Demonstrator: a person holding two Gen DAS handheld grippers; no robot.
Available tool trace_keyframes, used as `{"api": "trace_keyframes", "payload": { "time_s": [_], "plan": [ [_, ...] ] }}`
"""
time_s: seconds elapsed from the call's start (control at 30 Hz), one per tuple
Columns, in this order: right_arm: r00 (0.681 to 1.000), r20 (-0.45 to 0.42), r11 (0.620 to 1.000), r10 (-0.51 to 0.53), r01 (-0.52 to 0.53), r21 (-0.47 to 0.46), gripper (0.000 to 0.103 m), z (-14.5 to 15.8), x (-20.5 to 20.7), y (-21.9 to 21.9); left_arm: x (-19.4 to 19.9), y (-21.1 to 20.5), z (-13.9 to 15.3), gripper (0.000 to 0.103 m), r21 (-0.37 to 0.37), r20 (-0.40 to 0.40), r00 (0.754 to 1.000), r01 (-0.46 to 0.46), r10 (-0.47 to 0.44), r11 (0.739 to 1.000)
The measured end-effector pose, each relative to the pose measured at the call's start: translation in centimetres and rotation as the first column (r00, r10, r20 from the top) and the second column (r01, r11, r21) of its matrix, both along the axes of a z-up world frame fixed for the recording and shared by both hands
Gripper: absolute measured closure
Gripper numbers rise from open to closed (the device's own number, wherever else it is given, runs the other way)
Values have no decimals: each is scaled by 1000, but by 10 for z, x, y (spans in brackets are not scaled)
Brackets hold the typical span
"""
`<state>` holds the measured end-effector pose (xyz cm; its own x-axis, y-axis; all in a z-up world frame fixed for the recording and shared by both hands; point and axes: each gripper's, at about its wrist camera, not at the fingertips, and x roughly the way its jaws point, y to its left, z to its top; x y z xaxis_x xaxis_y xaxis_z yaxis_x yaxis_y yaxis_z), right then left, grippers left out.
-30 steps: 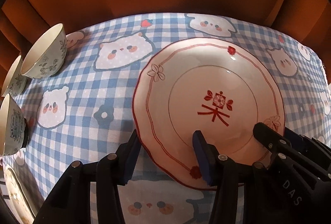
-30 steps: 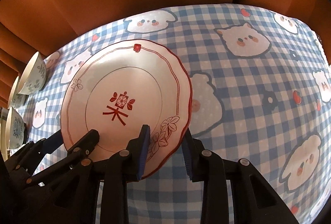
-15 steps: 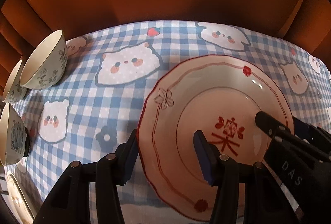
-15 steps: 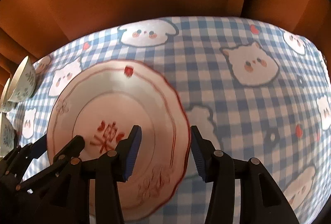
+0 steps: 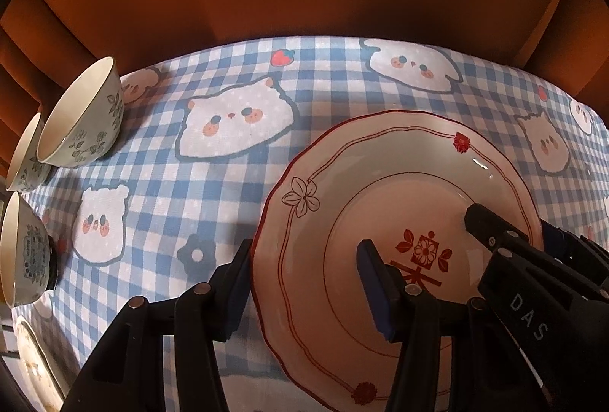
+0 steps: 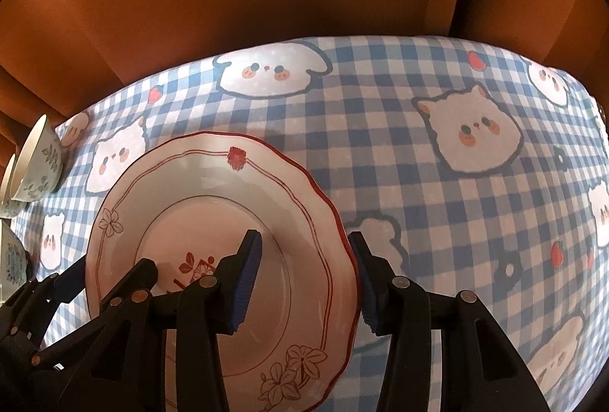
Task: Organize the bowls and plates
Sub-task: 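Lift the red-rimmed plate with both tools and carry it toward the yellow-flower stack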
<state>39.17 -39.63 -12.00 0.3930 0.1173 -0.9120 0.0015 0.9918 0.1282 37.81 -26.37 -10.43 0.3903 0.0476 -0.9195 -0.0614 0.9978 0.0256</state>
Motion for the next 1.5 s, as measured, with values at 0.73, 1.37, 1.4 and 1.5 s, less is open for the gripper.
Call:
{"api": "trace_keyframes", "payload": {
  "time_s": [0.73,1.37,1.4,1.5],
  "plan": [
    [997,-75,998,-2,-2,-62,53,14,-91,5,-84,10,0,50,-20,-40,999,19,-19,1000],
    [999,-33,998,13,-16,-68,53,51,-139,24,-138,25,40,50,7,9,997,71,-71,997],
    [999,-28,997,15,-17,-69,53,53,-142,26,-141,27,42,50,6,13,998,69,-69,998],
    [1000,-17,997,19,-20,-72,53,60,-151,35,-150,37,47,50,1,24,998,65,-65,998]
  ]
}}
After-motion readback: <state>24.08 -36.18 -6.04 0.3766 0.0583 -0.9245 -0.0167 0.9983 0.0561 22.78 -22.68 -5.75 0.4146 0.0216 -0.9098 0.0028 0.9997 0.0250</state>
